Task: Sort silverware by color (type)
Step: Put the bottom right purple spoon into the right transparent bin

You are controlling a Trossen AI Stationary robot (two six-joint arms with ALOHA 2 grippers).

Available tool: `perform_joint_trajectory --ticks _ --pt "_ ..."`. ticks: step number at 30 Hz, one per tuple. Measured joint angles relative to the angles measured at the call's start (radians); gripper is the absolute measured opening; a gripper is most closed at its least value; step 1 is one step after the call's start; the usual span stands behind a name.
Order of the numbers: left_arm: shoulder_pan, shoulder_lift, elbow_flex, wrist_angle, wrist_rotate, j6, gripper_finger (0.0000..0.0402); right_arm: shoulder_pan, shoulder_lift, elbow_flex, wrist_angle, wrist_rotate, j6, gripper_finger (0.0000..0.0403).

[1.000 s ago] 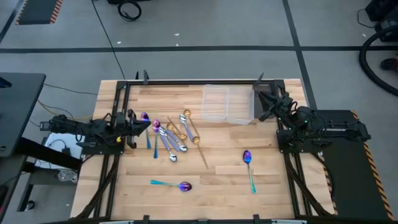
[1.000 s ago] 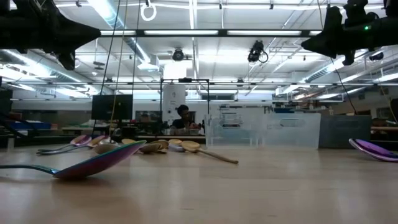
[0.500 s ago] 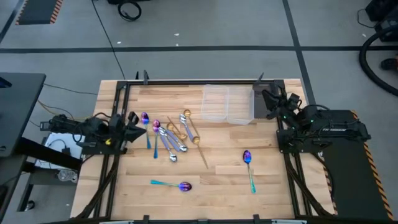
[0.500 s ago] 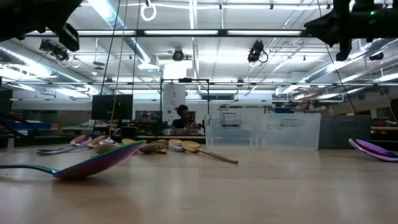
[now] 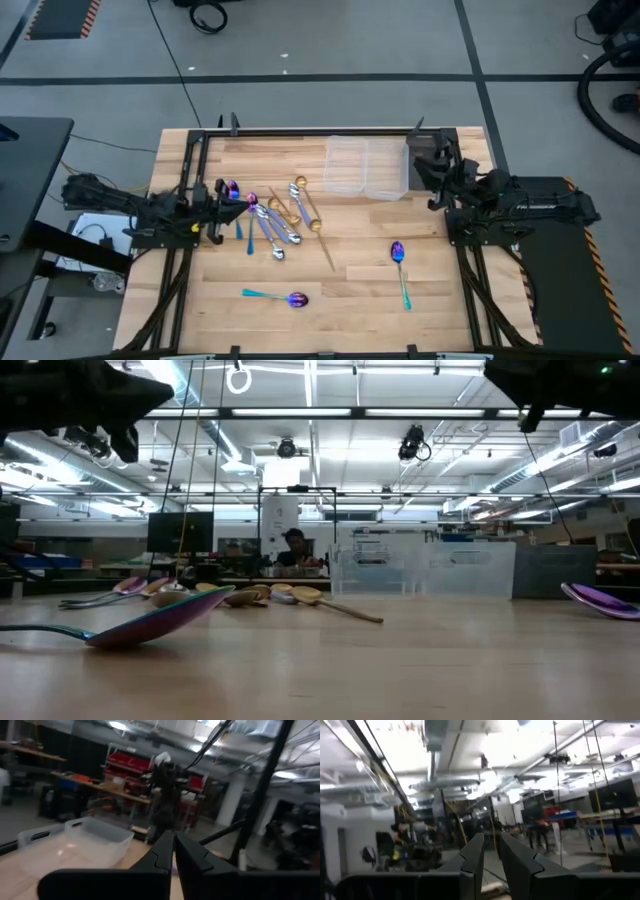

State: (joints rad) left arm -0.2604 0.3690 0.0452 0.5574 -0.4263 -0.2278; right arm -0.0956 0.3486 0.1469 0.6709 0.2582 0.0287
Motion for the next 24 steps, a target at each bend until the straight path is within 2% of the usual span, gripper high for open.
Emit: perform_joint_trajectory --ticks 4,10,20,24 --pt "0.001 0.092 0.016 0.005 -0.111 0.004 0.0065 0.0 0.175 0.064 -0.077 0.061 0.003 0.0075" --pt "0.006 0.182 0.074 0.001 -0.096 0.125 0.0117 0.014 0.435 0.238 -0.286 0.061 0.007 0.0075" --pt "0.006 0.252 0.148 0.018 -0.029 0.428 0.0121 0.106 0.712 0.393 -0.441 0.055 0.084 0.0075" --pt "0.006 0.271 0.166 0.016 -0.015 0.469 0.0121 0.157 0.784 0.485 -0.632 0.087 0.159 0.0075"
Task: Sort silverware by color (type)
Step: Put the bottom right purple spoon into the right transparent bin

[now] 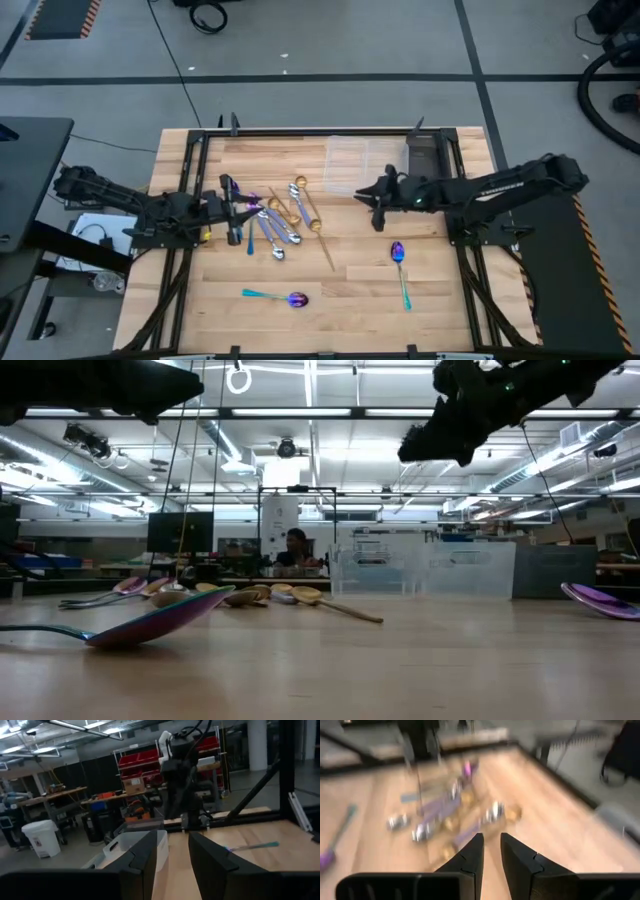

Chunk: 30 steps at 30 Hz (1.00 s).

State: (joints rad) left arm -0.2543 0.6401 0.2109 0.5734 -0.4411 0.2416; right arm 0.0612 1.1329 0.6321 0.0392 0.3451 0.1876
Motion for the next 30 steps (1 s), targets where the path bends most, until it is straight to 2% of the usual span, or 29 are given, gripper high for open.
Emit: perform_joint_trajectory --ticks 5,11,15,21,25,30 --pt "0.009 0.002 0.008 -0.026 0.0 0.024 0.0121 0.042 0.09 0.141 -0.315 0.028 0.109 0.0075" --pt "0.045 0.002 0.008 -0.026 -0.002 0.004 0.0121 0.051 0.174 0.231 -0.565 -0.053 0.226 0.0082" --pt "0.057 0.002 0.008 -0.014 -0.002 0.001 0.0121 0.051 0.206 0.238 -0.681 -0.16 0.355 0.0111" --pt "0.087 0.001 0.008 0.003 -0.003 0.006 0.0121 0.067 0.221 0.238 -0.922 -0.237 0.623 0.0163" --pt "0.105 0.001 0.007 0.0 -0.003 0.006 0.0121 0.09 0.242 0.235 -1.012 -0.304 0.742 0.0177" --pt "0.125 0.001 0.007 0.005 -0.003 0.033 0.0121 0.127 0.278 0.235 -1.023 -0.324 0.808 0.0178"
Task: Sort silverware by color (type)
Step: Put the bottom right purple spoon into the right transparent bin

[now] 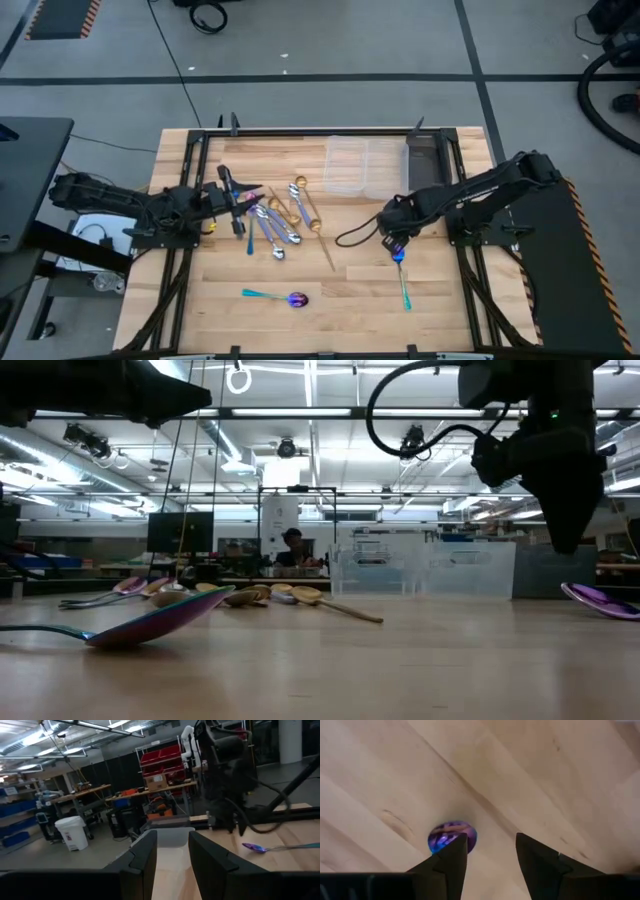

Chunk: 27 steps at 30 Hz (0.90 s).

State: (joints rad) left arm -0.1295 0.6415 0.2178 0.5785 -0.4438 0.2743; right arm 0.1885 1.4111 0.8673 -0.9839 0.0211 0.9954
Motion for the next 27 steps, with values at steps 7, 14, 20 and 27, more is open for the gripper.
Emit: perform_joint_trajectory --ticks 7,14,20,27 --pt "0.011 0.0 0.0 0.022 -0.001 -0.009 0.0121 0.08 0.087 0.0 0.019 -0.033 0.088 0.0178" --pt "0.0 0.0 0.0 0.023 -0.001 -0.117 0.0121 0.208 0.093 0.0 0.032 -0.028 0.268 0.0199" --pt "-0.021 0.0 -0.001 0.014 0.0 -0.196 0.0121 0.279 0.113 0.001 0.054 -0.001 0.409 0.0216" --pt "-0.026 0.0 -0.001 0.003 0.0 -0.242 0.0121 0.319 0.209 0.002 0.135 -0.015 0.495 0.0216"
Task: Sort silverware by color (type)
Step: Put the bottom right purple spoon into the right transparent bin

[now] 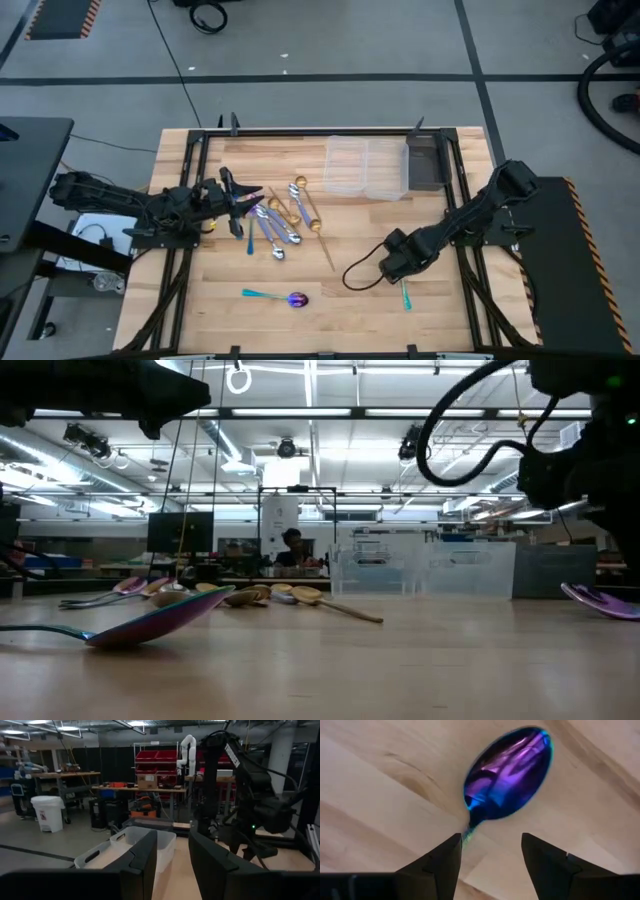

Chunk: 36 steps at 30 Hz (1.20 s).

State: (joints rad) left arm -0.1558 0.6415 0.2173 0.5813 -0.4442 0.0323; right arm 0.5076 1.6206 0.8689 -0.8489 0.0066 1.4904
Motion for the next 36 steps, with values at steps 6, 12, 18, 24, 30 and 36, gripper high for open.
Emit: perform_joint_trajectory --ticks 6,12,18,24,30,36 --pt "-0.001 0.0 0.0 -0.016 0.0 -0.002 0.0121 0.022 0.072 0.058 -0.025 0.013 0.052 0.0215" --pt "-0.001 0.0 0.0 -0.021 0.0 -0.002 0.0121 0.024 0.134 0.104 -0.034 -0.01 0.067 0.0214" --pt "-0.001 0.0 0.0 -0.08 0.027 -0.003 0.0121 0.034 0.154 0.116 -0.02 -0.037 0.089 0.0195" --pt "-0.001 0.0 0.0 -0.143 0.155 -0.003 0.0121 0.037 0.155 0.114 0.008 -0.04 0.088 0.0143" --pt "-0.001 0.0 0.0 -0.15 0.155 -0.029 0.0121 0.037 0.156 0.113 0.047 -0.041 0.08 0.0079" --pt "-0.005 0.0 0.0 -0.174 0.155 -0.055 0.0121 0.037 0.156 0.113 0.056 -0.04 0.077 0.0024"
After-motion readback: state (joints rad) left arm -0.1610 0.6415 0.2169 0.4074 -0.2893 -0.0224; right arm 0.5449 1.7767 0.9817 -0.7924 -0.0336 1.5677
